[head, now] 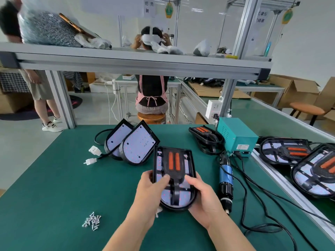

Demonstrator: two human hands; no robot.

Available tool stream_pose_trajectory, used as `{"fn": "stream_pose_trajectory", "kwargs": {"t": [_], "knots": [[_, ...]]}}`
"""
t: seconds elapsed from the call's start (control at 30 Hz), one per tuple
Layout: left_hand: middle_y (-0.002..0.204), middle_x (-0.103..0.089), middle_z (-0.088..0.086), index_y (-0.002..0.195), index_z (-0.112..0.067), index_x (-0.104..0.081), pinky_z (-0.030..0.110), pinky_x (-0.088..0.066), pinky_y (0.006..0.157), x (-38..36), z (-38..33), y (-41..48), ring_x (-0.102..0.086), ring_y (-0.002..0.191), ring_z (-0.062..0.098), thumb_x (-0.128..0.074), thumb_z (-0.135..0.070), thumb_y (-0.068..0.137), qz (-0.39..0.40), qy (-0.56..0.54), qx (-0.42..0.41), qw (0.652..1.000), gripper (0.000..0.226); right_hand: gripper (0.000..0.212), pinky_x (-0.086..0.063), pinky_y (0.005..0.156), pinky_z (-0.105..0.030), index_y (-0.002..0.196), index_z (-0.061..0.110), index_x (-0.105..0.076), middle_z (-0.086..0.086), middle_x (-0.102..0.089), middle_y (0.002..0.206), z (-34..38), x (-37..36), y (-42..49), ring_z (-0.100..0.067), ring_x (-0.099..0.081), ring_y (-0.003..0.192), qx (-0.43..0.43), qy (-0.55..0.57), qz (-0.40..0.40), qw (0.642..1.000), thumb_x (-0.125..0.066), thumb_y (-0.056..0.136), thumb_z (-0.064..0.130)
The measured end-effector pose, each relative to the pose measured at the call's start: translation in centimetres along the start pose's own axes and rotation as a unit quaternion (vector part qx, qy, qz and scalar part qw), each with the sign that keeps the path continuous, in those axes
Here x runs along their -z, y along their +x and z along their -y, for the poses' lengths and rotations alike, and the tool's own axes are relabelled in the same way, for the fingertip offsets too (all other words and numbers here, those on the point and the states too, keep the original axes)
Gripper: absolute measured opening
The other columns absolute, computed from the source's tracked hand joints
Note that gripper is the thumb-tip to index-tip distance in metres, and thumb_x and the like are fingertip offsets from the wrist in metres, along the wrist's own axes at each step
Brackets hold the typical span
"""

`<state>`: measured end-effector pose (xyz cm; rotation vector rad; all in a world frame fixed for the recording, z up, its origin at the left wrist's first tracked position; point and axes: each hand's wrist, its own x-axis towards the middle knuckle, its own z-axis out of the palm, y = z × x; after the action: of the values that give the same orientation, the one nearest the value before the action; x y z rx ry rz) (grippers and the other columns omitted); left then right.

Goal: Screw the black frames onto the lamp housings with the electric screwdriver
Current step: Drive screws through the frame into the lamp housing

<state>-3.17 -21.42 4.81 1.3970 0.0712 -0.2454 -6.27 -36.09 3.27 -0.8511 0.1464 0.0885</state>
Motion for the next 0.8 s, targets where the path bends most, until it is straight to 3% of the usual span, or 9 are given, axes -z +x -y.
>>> {"fn": "stream_pose_trajectory", "kwargs": {"t": [0.07,0.17,0.3,0.37,0.47,0.67,0.8], "knots": [[0.106,-0.076,0.011,0.117,-0.011,-0.059,0.045,-0.06,0.082,-0.1,-0.2,0.3,-0.075,0.096,0.029,-0.065,-0.015,0.096,-0.017,-0.096,-0.016,0.995,0.022,0.047,-0.047,0.105,-0.058,0.14,0.001,-0.056,-0.027,-0.056,0.14,-0.6,-0.5,-0.1,-0.044,-0.057,0.127,-0.053,-0.018,0.056,0.997,-0.059,0.095,0.015],[0.104,-0.077,0.004,0.114,-0.02,-0.061,0.044,-0.058,0.082,-0.6,0.1,0.3,-0.075,0.094,0.026,-0.056,-0.013,0.101,-0.037,-0.133,-0.041,0.99,0.015,0.052,-0.045,0.106,-0.059,0.142,0.004,-0.054,-0.027,-0.054,0.142,-1.0,-0.9,0.0,-0.043,-0.061,0.122,-0.082,-0.068,0.092,0.99,-0.057,0.097,0.029],[0.098,-0.073,-0.015,0.105,-0.031,-0.059,0.033,-0.053,0.082,-0.3,1.7,0.4,-0.069,0.09,0.0,-0.057,-0.021,0.101,-0.101,0.007,-0.11,0.989,0.011,0.053,-0.05,0.099,-0.055,0.138,0.002,-0.057,-0.028,-0.056,0.139,-0.8,-0.7,0.0,-0.041,-0.062,0.117,-0.084,-0.073,0.096,0.989,-0.065,0.093,0.027],[0.099,-0.071,-0.023,0.105,-0.031,-0.058,0.032,-0.05,0.084,0.2,2.3,0.2,-0.066,0.094,-0.003,-0.058,-0.032,0.1,-0.105,0.037,-0.138,0.984,0.005,0.052,-0.052,0.097,-0.054,0.135,0.0,-0.06,-0.03,-0.059,0.135,-0.8,-0.6,0.1,-0.041,-0.064,0.111,-0.095,-0.094,0.089,0.987,-0.067,0.091,0.027],[0.101,-0.069,-0.027,0.106,-0.03,-0.057,0.031,-0.049,0.084,0.4,2.3,-0.1,-0.065,0.096,-0.003,-0.051,-0.05,0.092,-0.085,0.044,-0.161,0.982,0.025,0.049,-0.055,0.088,-0.048,0.128,0.001,-0.066,-0.027,-0.064,0.128,-0.6,-0.7,0.0,-0.039,-0.066,0.104,-0.108,-0.085,0.084,0.987,-0.069,0.087,0.03],[0.098,-0.073,-0.017,0.101,-0.03,-0.06,0.035,-0.05,0.084,0.0,2.7,0.2,-0.067,0.093,0.005,-0.046,-0.051,0.1,-0.068,0.04,-0.166,0.983,0.026,0.038,-0.056,0.082,-0.047,0.122,0.0,-0.07,-0.028,-0.064,0.128,-0.8,-0.3,0.2,-0.04,-0.067,0.103,-0.107,-0.035,0.067,0.991,-0.055,0.095,0.022],[0.094,-0.072,-0.011,0.096,-0.027,-0.063,0.034,-0.049,0.084,0.2,2.7,0.3,-0.064,0.09,0.01,-0.038,-0.056,0.095,-0.075,0.03,-0.173,0.982,0.039,0.036,-0.057,0.079,-0.044,0.116,0.0,-0.073,-0.027,-0.066,0.124,-0.8,-0.4,0.1,-0.04,-0.068,0.103,-0.109,-0.029,0.064,0.992,-0.056,0.094,0.023]]}}
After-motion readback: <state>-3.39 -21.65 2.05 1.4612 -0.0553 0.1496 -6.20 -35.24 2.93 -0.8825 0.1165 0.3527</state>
